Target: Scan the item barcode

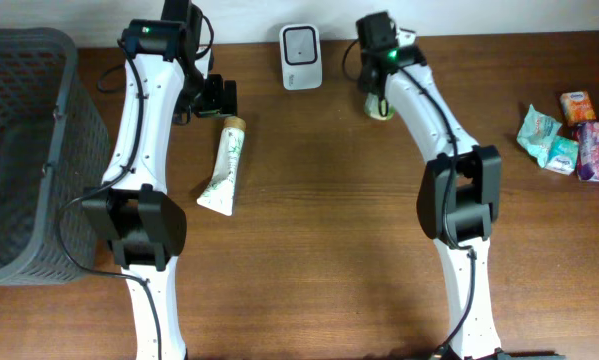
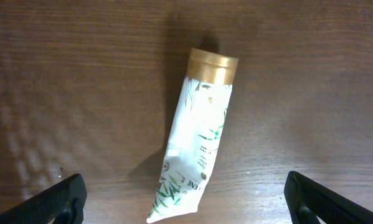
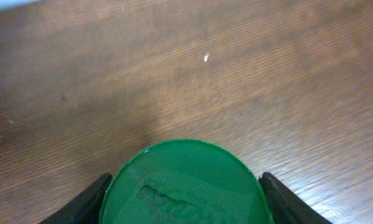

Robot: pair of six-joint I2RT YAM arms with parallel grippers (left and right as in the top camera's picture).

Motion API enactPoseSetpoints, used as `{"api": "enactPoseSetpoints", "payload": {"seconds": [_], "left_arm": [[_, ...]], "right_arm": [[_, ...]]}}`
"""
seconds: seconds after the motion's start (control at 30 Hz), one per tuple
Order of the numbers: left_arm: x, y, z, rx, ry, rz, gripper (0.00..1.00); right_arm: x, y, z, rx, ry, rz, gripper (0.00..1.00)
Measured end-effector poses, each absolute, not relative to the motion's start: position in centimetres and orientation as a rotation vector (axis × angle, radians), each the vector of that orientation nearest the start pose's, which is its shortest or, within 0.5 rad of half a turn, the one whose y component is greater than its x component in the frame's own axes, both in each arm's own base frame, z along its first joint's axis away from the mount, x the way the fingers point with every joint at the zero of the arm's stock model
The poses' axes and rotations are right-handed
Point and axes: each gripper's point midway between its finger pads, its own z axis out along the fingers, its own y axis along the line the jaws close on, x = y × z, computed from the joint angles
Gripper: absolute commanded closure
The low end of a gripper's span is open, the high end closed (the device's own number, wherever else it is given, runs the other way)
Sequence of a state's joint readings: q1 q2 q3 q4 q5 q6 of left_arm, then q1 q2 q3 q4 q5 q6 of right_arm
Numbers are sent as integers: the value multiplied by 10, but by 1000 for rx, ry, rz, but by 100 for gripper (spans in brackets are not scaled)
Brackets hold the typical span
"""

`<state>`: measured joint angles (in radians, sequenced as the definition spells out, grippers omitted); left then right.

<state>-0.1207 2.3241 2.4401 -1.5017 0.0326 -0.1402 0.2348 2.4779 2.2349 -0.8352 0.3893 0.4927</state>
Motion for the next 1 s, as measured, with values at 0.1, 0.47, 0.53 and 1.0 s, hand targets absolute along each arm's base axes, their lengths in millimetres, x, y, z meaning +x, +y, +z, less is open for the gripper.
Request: {"api": "enactPoseSetpoints", "payload": {"seconds": [0.1, 0.47, 0.53, 1.0], "left_arm": [[479, -64, 153, -24, 2959, -84, 1], [482, -64, 153, -24, 2944, -86, 1], [482, -64, 153, -24, 2943, -87, 1], [485, -65, 154, -23, 2933, -89, 1]], "right_arm": [[582, 81, 59, 425, 2507, -293, 20], [550, 85, 125, 413, 2570, -178, 13], [566, 67, 124, 453, 2565, -1, 14], [600, 77, 48, 489, 2604, 324, 15]]}}
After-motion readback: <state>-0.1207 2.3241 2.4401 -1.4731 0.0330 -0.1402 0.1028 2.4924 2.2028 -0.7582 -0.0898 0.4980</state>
